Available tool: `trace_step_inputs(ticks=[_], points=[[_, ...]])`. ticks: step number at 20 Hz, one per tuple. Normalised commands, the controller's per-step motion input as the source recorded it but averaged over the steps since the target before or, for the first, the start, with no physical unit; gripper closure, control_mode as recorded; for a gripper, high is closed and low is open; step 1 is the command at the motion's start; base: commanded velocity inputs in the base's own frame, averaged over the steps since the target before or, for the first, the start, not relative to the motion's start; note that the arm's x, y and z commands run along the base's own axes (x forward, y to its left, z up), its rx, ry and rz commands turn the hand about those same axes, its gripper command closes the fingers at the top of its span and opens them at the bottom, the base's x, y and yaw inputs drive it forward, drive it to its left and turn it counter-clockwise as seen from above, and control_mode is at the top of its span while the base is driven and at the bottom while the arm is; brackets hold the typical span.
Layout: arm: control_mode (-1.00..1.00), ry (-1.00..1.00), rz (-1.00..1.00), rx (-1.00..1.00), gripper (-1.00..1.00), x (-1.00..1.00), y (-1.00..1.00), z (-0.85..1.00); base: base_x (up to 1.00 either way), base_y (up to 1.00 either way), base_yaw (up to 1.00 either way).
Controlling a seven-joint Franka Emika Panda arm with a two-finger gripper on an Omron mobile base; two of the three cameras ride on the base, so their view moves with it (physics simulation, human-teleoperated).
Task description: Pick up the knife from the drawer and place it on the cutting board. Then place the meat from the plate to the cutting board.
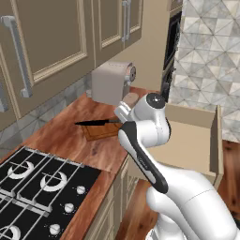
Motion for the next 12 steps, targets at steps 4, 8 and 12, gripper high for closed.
trace_step_inputs(ticks=[4,8,12], points=[[1.00,0.00,0.00,0.00,-1.00,0.00,0.00,0.00,-0.74,0.12,0.32],[1.00,0.00,0.00,0.00,-1.00,0.00,0.00,0.00,-0.77,0.16,0.34],[1.00,0.00,0.00,0.00,-1.00,0.00,0.00,0.00,-0.72,0.22,0.36]])
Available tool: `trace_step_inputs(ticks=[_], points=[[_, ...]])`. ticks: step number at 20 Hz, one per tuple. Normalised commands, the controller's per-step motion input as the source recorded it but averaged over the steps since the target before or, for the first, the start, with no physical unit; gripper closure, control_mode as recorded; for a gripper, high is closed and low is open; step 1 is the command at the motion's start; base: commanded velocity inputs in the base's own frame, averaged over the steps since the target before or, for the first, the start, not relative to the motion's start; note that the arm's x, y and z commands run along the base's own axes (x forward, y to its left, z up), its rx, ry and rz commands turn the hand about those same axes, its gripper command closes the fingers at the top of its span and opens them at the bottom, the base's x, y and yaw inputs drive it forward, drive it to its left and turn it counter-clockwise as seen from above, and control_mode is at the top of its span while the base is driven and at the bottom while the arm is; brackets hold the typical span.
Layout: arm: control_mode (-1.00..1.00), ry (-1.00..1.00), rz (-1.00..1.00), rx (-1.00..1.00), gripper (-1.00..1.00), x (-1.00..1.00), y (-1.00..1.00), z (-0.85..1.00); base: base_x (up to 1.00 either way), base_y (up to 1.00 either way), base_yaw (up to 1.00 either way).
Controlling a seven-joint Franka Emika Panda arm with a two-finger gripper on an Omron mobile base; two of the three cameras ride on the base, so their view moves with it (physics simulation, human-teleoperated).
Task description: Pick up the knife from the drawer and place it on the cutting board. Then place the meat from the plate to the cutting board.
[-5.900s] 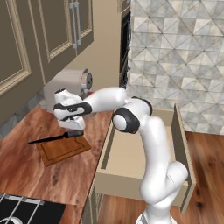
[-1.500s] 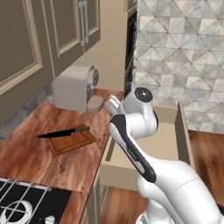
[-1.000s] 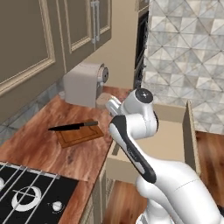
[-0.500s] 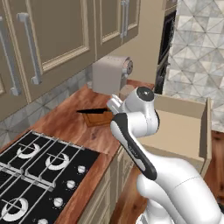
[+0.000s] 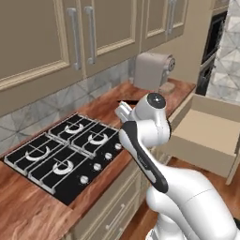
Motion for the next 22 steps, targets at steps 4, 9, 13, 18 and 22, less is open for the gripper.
trace_step_inputs(ticks=[4,9,13,18,22], points=[[1.00,0.00,0.00,0.00,-1.00,0.00,0.00,0.00,-0.66,0.28,0.38],[1.00,0.00,0.00,0.00,-1.00,0.00,0.00,0.00,-0.62,0.31,0.39],[1.00,0.00,0.00,0.00,-1.00,0.00,0.00,0.00,-0.59,0.30,0.40],[1.00,0.00,0.00,0.00,-1.00,0.00,0.00,0.00,-0.56,0.25,0.40],[1.00,0.00,0.00,0.00,-1.00,0.00,0.00,0.00,-0.57,0.18,0.40]])
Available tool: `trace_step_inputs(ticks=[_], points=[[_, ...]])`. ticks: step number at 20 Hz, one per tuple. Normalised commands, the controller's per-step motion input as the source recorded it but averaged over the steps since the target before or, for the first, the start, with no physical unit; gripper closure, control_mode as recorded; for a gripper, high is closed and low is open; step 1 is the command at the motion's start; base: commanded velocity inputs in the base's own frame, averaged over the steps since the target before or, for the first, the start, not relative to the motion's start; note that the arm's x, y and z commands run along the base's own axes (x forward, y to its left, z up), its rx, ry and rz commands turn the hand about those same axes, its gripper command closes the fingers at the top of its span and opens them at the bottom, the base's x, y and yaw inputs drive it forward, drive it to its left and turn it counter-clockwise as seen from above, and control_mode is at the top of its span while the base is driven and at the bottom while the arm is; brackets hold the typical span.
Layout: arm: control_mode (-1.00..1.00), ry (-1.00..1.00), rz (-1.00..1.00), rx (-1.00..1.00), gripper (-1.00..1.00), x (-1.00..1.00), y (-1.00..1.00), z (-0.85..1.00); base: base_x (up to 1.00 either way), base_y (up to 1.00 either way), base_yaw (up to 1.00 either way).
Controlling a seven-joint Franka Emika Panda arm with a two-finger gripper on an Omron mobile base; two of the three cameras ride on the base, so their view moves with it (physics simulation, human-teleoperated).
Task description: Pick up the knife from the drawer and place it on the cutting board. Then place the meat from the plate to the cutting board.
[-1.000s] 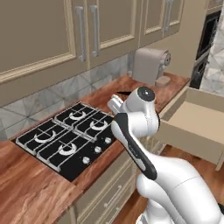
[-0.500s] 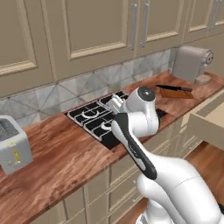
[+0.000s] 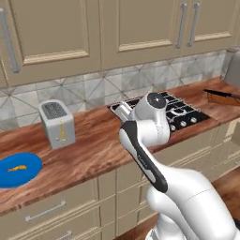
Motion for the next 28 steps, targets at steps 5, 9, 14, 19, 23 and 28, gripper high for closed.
trace_step_inputs(ticks=[5,9,14,19,23,28], points=[[1.00,0.00,0.00,0.00,-1.00,0.00,0.00,0.00,-0.48,0.20,0.40],[1.00,0.00,0.00,0.00,-1.00,0.00,0.00,0.00,-0.33,0.25,0.42],[1.00,0.00,0.00,0.00,-1.00,0.00,0.00,0.00,-0.21,0.27,0.43],[1.00,0.00,0.00,0.00,-1.00,0.00,0.00,0.00,-0.01,0.23,0.43],[1.00,0.00,0.00,0.00,-1.00,0.00,0.00,0.00,0.08,0.19,0.42],[1.00,0.00,0.00,0.00,-1.00,0.00,0.00,0.00,0.18,0.11,0.40]])
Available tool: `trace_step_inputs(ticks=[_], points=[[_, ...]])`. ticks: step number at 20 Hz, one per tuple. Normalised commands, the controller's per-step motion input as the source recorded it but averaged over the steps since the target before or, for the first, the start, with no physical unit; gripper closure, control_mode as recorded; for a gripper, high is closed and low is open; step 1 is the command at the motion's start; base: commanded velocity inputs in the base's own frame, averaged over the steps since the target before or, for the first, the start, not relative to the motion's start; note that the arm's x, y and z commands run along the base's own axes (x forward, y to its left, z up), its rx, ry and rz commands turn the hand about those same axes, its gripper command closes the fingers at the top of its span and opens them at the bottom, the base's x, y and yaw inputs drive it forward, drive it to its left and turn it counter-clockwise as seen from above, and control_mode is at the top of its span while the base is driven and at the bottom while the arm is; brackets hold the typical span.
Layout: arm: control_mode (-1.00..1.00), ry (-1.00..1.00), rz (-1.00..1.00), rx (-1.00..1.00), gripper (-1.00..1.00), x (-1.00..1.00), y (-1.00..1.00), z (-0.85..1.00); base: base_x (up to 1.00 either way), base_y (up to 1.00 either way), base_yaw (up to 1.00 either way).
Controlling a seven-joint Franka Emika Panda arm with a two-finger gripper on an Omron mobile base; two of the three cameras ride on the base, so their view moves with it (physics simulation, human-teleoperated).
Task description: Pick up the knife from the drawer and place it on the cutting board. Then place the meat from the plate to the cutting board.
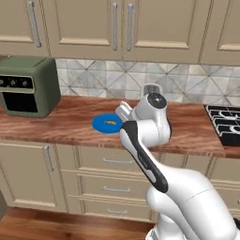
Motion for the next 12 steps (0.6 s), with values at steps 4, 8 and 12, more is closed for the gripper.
trace_step_inputs(ticks=[4,8,12], points=[[1.00,0.00,0.00,0.00,-1.00,0.00,0.00,0.00,0.35,0.09,0.29],[1.00,0.00,0.00,0.00,-1.00,0.00,0.00,0.00,0.53,0.13,0.07],[1.00,0.00,0.00,0.00,-1.00,0.00,0.00,0.00,0.60,0.20,0.00]])
